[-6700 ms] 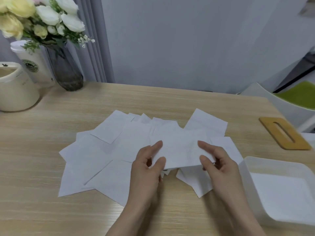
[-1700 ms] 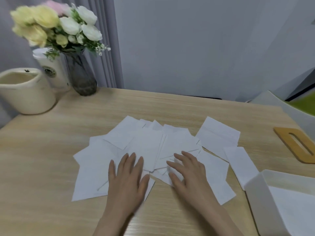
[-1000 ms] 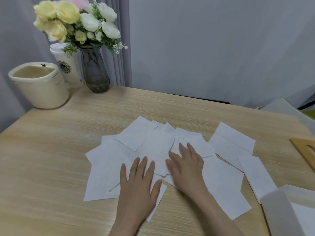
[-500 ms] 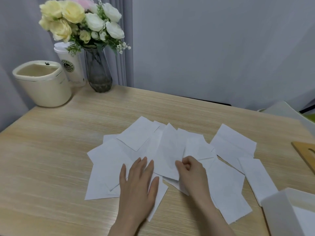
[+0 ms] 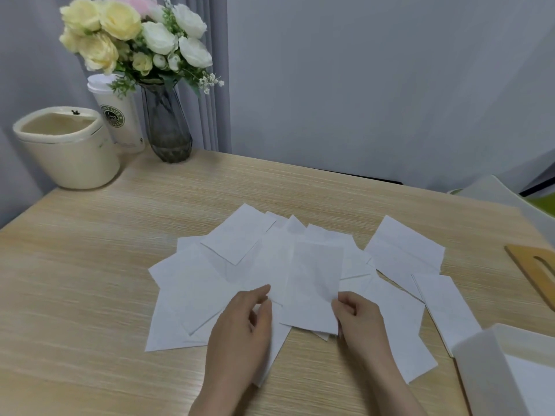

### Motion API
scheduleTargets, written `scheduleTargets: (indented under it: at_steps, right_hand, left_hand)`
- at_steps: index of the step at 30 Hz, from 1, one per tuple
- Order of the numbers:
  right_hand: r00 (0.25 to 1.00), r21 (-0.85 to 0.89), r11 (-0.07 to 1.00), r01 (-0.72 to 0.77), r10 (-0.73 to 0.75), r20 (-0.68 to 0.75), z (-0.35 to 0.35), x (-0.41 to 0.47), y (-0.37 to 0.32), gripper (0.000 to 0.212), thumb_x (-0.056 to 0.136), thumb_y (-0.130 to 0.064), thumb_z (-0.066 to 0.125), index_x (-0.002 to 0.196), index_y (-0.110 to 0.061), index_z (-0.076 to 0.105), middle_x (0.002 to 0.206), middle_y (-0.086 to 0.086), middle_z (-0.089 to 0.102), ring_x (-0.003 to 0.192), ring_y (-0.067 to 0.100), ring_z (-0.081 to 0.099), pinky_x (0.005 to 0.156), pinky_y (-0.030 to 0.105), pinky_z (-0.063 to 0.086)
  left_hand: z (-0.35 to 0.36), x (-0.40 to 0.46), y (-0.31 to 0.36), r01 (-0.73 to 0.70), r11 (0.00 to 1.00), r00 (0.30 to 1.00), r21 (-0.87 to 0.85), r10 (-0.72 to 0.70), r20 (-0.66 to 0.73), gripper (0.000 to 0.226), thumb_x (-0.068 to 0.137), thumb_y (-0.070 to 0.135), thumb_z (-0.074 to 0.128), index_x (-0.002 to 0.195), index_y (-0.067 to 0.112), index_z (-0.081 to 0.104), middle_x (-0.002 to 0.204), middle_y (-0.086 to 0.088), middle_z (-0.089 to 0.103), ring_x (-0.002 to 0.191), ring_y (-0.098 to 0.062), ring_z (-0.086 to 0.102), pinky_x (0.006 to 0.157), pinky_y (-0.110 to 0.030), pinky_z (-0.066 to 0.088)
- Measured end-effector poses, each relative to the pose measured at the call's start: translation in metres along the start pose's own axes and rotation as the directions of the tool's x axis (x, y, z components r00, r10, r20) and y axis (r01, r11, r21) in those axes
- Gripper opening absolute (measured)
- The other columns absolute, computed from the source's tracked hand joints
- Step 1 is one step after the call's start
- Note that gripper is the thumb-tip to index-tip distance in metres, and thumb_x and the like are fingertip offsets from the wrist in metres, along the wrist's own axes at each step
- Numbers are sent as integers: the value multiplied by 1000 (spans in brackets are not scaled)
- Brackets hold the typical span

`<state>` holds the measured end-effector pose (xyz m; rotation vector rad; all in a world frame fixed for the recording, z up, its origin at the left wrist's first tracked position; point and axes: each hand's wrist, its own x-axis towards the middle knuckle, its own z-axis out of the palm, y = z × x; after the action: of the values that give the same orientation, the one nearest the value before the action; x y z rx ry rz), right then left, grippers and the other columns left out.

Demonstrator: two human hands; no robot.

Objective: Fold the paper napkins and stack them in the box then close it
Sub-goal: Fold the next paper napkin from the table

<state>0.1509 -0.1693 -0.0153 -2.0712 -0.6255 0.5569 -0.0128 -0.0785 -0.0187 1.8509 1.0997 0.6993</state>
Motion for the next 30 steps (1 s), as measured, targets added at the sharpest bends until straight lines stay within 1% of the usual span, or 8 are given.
scheduleTargets:
  at_steps: [4,8,10,14,21,25,27,30]
  right_hand:
    - [998,73,997,-3,-2,69,-4,-3,3,20,90,-8,54,72,0,59,51,1,34,51,14,31,55,26,28]
    - [991,139,990,-3,-15,131,-7,-8,2,16,92,-8,55,83,3,62,53,2,30,46,10,28,45,16,26]
    - [985,136,991,-2,-22,174,-7,-12,1,17,93,-8,55,82,2,62,51,0,30,46,9,27,44,15,25]
    - [961,139,990,-17,-22,275,-5,-19,-5,21,94,-7,53,75,-8,63,43,-11,35,39,3,31,41,11,27]
    - [933,135,990,-41,-10,359,3,-27,-10,21,94,-9,53,76,-13,63,43,-12,38,40,3,31,42,11,27]
    - [914,155,984,-88,18,406,11,-30,-13,22,93,-8,53,80,-16,68,49,-10,47,44,2,39,47,10,30]
    - [914,160,982,-100,27,405,14,-30,-13,18,92,-10,55,84,-15,71,57,-3,54,52,4,45,55,14,34]
    - [939,132,987,-94,44,340,15,-26,-14,14,88,-16,60,87,-23,72,59,-9,62,50,-3,50,53,10,34]
  left_hand:
    - [-1,1,0,123,987,990,-102,-116,76,23,94,25,59,103,46,60,94,21,66,80,6,57,77,-20,45]
    - [1,4,-6,235,939,968,-250,-203,149,20,93,23,62,106,39,63,81,5,70,72,-7,65,67,-16,47]
    - [2,5,-8,289,898,953,-332,-237,188,20,94,23,62,108,36,64,84,5,73,75,-8,68,68,-14,49]
    - [3,4,-12,380,801,923,-462,-294,250,22,94,21,61,115,23,67,99,6,76,92,-11,71,75,-25,55]
    - [1,0,-22,420,729,905,-540,-294,307,18,94,9,61,107,16,70,95,-2,77,89,-17,73,69,-25,54]
    - [4,0,-26,405,731,914,-550,-298,276,19,95,6,57,106,13,71,94,-6,77,88,-26,73,79,-40,52]
    - [5,1,-29,406,714,914,-570,-314,257,20,95,4,57,106,12,71,95,-8,77,90,-27,73,83,-42,53]
    - [4,3,-30,409,682,911,-606,-344,227,21,95,4,57,104,15,71,96,-7,77,91,-26,73,84,-44,54]
